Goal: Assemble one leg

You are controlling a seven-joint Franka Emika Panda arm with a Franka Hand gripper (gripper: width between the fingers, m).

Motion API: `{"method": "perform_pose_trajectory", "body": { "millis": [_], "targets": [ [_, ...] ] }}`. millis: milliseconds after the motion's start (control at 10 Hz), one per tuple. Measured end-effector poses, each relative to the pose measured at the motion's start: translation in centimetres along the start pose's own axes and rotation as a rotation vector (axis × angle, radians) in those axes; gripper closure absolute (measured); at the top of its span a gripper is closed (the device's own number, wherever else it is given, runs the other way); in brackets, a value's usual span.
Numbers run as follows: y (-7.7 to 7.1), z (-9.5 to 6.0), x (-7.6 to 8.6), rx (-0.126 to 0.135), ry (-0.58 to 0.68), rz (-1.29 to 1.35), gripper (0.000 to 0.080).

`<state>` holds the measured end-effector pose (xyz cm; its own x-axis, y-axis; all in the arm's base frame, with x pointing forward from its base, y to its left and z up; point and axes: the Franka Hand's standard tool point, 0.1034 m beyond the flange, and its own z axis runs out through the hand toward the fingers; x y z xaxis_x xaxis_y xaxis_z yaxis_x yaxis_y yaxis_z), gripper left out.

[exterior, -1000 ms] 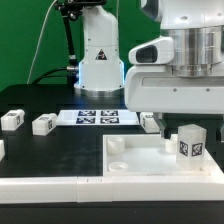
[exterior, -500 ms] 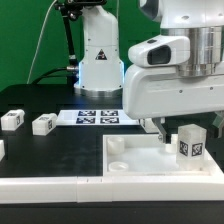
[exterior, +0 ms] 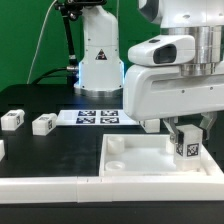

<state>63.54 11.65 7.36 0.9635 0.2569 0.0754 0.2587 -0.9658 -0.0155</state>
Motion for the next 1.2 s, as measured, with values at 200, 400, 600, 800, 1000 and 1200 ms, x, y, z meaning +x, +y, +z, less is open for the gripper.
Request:
{"method": "perform_pose_trajectory", "body": {
  "millis": [200,400,600,800,1000,1200],
  "targets": [
    [0.1,0.0,0.0,0.001,0.000,0.043,0.0508],
    [0.3,0.0,0.0,0.024,0.002,0.309,0.0508],
    [0.3,0.0,0.1,0.027,0.007,0.508,0.0508],
    [0.3,0.0,0.1,0.024,0.007,0.676,0.0508],
    [1.1,0.1,-0.1,0.006,0.017,0.831,0.0502],
    [1.9,0.1,-0.5,-0.017,0.012,0.925,0.0498]
  ]
}}
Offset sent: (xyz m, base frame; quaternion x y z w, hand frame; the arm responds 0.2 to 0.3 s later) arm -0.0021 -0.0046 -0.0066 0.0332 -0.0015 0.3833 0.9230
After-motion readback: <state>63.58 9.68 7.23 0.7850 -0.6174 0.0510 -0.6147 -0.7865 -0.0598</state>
